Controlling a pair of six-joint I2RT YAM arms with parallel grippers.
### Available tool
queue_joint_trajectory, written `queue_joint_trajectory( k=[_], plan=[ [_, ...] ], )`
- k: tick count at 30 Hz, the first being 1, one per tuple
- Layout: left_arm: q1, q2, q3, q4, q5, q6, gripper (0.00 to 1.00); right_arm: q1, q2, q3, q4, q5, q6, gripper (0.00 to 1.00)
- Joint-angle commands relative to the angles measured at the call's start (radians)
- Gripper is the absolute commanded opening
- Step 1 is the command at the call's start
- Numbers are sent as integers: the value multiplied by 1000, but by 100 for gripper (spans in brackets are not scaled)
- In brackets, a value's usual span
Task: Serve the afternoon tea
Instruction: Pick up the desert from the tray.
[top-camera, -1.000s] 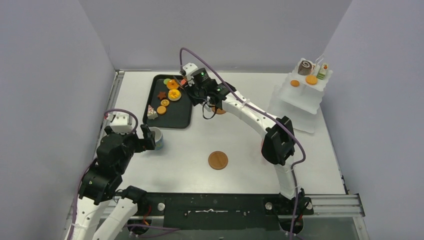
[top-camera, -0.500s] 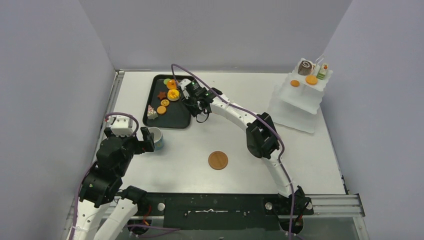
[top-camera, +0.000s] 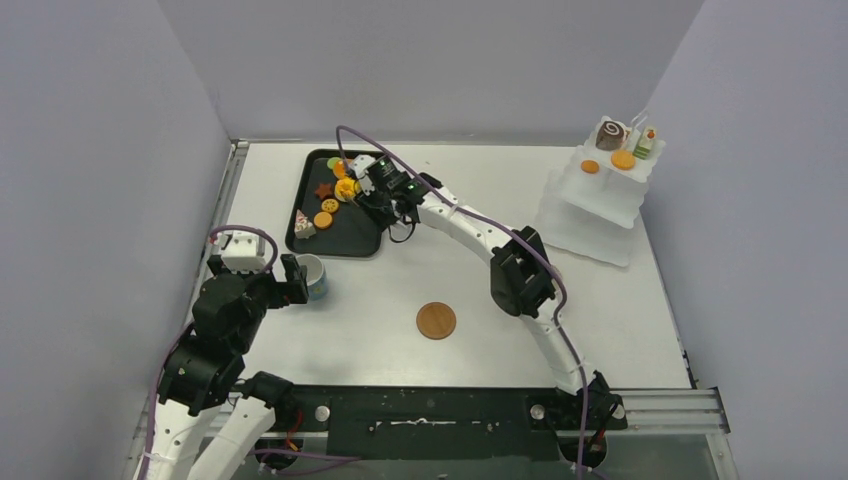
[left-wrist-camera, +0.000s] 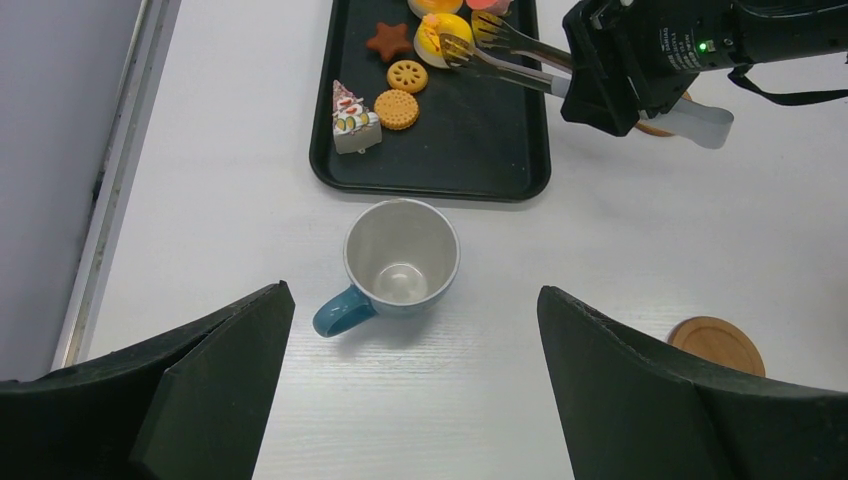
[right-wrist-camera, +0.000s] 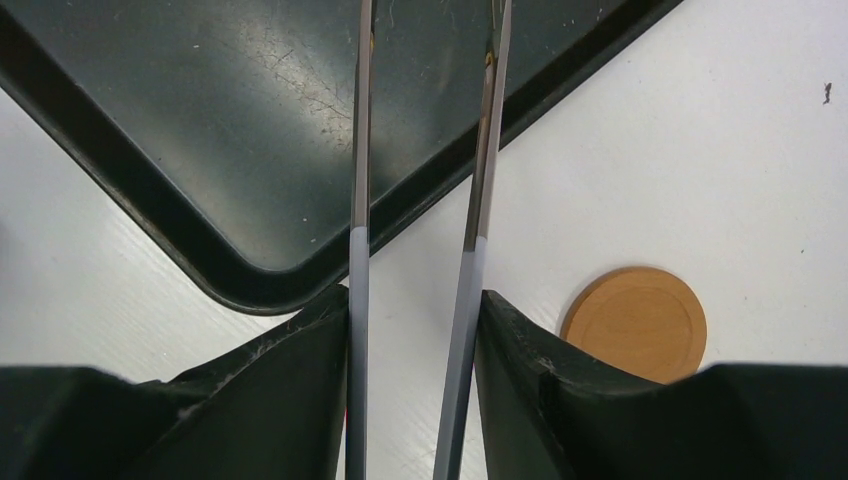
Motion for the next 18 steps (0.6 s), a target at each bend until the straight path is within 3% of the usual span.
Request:
queue_joint_trajectory(
  k=[1,18],
  plan=[
    [5,-5,4,71,-5,10,92,4,27,68,55,9,-13,44],
    [7,-2,3,74,0,8,92,7,88,112,108,15,-19,44]
  ],
)
